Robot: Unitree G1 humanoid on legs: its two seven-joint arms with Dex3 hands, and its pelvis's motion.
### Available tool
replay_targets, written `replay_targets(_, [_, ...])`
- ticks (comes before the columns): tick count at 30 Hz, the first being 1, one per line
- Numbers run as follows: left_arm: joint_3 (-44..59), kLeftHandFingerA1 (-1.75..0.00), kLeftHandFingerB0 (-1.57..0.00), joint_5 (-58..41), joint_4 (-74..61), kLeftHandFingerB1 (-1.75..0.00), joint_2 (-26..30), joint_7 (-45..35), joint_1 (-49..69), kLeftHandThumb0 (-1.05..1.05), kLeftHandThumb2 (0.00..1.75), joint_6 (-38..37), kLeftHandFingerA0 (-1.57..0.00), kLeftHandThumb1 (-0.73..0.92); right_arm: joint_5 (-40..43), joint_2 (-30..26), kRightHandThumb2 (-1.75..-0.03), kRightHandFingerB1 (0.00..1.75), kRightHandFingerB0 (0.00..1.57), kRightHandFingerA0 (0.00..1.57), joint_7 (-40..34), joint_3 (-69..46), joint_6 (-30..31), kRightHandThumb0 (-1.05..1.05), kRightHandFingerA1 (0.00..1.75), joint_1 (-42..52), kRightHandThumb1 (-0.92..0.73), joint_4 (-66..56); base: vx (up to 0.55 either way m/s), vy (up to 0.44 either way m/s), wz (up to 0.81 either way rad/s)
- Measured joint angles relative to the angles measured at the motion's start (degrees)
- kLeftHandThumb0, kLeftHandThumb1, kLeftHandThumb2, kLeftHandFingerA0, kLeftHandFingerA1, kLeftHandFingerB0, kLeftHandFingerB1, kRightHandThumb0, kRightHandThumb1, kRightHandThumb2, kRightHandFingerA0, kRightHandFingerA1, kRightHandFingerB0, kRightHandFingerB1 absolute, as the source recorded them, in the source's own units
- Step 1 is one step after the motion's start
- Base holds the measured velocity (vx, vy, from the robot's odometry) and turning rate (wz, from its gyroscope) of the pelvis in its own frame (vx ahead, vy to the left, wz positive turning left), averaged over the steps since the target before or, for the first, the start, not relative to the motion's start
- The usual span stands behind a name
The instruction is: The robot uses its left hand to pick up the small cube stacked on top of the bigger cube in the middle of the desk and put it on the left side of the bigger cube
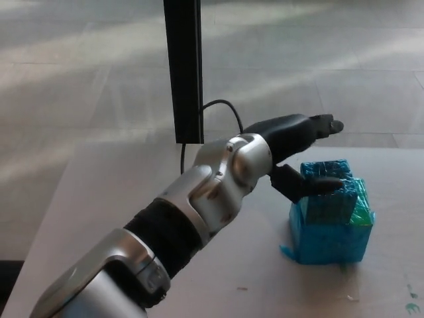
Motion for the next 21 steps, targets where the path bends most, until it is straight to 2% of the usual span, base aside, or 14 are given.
replay_targets(2, [-2.06, -0.08, -0.06, 1.58, 0.27, -0.05, -0.37, -0.24, -1.03, -1.02, 1.06, 0.04, 0.00, 0.53, 0.01, -0.01, -0.95, 0.75, 0.68, 0.91, 0.13, 0.00, 0.04, -0.52, 0.94, -0.02, -0.29, -0.09, 0.00, 0.000, 0.00])
replay_targets(3, [-3.02, -0.07, -0.04, 2.45, 0.42, -0.07, -0.84, -0.40, -1.84, -1.03, 1.06, 0.05, 0.00, 0.54, 0.00, -0.08, -0.86, 0.69, 0.72, 0.92, 0.30, 0.01, 0.20, -0.51, 0.93, 0.00, -0.33, -0.41, 0.00, 0.000, 0.00])
replay_targets(4, [-3.61, -0.10, -0.05, 3.26, 0.46, -0.09, -1.17, -0.50, -2.49, -1.02, 1.05, 0.05, 0.00, 0.53, -0.01, -0.18, -0.99, 0.77, 0.70, 0.90, 0.42, 0.02, 0.39, -0.47, 0.93, 0.00, -0.31, -0.65, 0.00, 0.000, 0.00])
replay_targets(6, [-4.45, -0.11, -0.06, 4.52, 0.17, -0.16, -1.58, -0.77, -3.53, -1.05, 0.95, 0.05, 0.00, 0.47, -0.04, -0.29, -0.85, 0.70, 0.75, 0.91, 0.72, 0.04, 0.73, -0.52, 0.93, -0.14, -0.34, -0.84, 0.00, 0.000, 0.00])
replay_targets(8, [-5.20, -0.11, -0.05, 5.80, -0.42, -0.20, -2.09, -1.18, -4.04, -1.05, 0.91, 0.03, 0.00, 0.46, -0.04, -0.30, -0.94, 0.76, 0.75, 0.91, 1.06, 0.08, 0.99, -0.56, 0.93, -0.67, -0.29, -0.69, 0.00, 0.000, 0.00])
replay_targets(9, [-5.32, -0.08, -0.07, 6.08, -0.54, -0.12, -2.14, -1.28, -4.04, -1.01, 1.06, 0.03, 0.00, 0.55, -0.06, -0.31, -0.95, 0.77, 0.74, 0.91, 1.14, 0.09, 1.03, -0.55, 0.93, -0.79, -0.28, -0.60, 0.00, 0.000, 0.00])
replay_targets(11, [-5.47, -0.12, -0.05, 6.93, -0.89, -0.22, -2.37, -1.69, -4.02, -1.05, 0.93, 0.06, 0.00, 0.48, -0.12, -0.37, -0.96, 0.77, 0.74, 0.93, 1.35, 0.19, 1.17, -0.58, 0.95, -1.22, -0.29, -0.07, 0.00, 0.000, 0.00])
replay_targets(12, [-5.44, -0.13, -0.11, 7.24, -1.05, -0.16, -2.46, -1.96, -4.01, -0.98, 1.05, 0.14, 0.00, 0.54, -0.13, -0.39, -0.95, 0.76, 0.73, 0.92, 1.42, 0.23, 1.16, -0.58, 0.94, -1.41, -0.29, 0.28, 0.00, 0.000, 0.00])
replay_targets(13, [-5.38, -0.18, -0.04, 7.50, -1.27, -0.16, -2.61, -2.31, -3.94, -1.00, 1.05, 0.33, 0.00, 0.56, -0.19, -0.46, -0.95, 0.77, 0.73, 0.92, 1.51, 0.32, 1.13, -0.59, 0.94, -1.60, -0.29, 0.69, 0.00, 0.000, 0.00])
replay_targets(14, [-5.32, -0.15, -0.04, 7.59, -1.39, -0.07, -2.77, -2.58, -3.87, -1.05, 1.07, 0.49, 0.00, 0.59, -0.26, -0.52, -0.81, 0.70, 0.76, 0.93, 1.56, 0.43, 1.11, -0.57, 0.92, -1.73, -0.35, 0.87, 0.00, 0.000, 0.00])
replay_targets(16, [-5.15, -0.15, -0.04, 7.76, -1.49, -0.07, -3.17, -3.30, -3.73, -1.05, 1.07, 0.86, 0.00, 0.59, -0.38, -0.58, -0.81, 0.70, 0.76, 0.93, 1.62, 0.53, 1.12, -0.57, 0.92, -1.90, -0.35, 0.99, 0.00, 0.000, 0.00])
replay_targets(17, [-5.07, -0.48, 0.00, 7.85, -1.53, -0.29, -3.37, -3.72, -3.58, -1.05, 0.62, 1.10, -0.02, 0.64, -0.41, -0.58, -0.96, 0.77, 0.74, 0.91, 1.64, 0.58, 1.12, -0.56, 0.93, -1.98, -0.31, 1.01, 0.00, 0.000, 0.00])
replay_targets(18, [-5.00, -0.59, -0.06, 7.92, -1.55, -0.25, -3.48, -4.03, -3.45, -0.98, 0.94, 1.23, -0.09, 0.47, -0.46, -0.59, -0.95, 0.76, 0.73, 0.91, 1.65, 0.68, 1.12, -0.57, 0.93, -2.06, -0.28, 1.01, 0.00, 0.000, 0.00])
replay_targets(21, [-5.18, -0.63, -0.03, 8.37, -1.53, -0.24, -3.52, -4.69, -2.39, -0.99, 0.94, 1.27, -0.10, 0.46, -0.75, -0.80, -0.95, 0.76, 0.73, 0.87, 1.65, 1.25, 0.91, -0.54, 0.92, -2.21, -0.28, 1.06, 0.00, 0.000, 0.00])
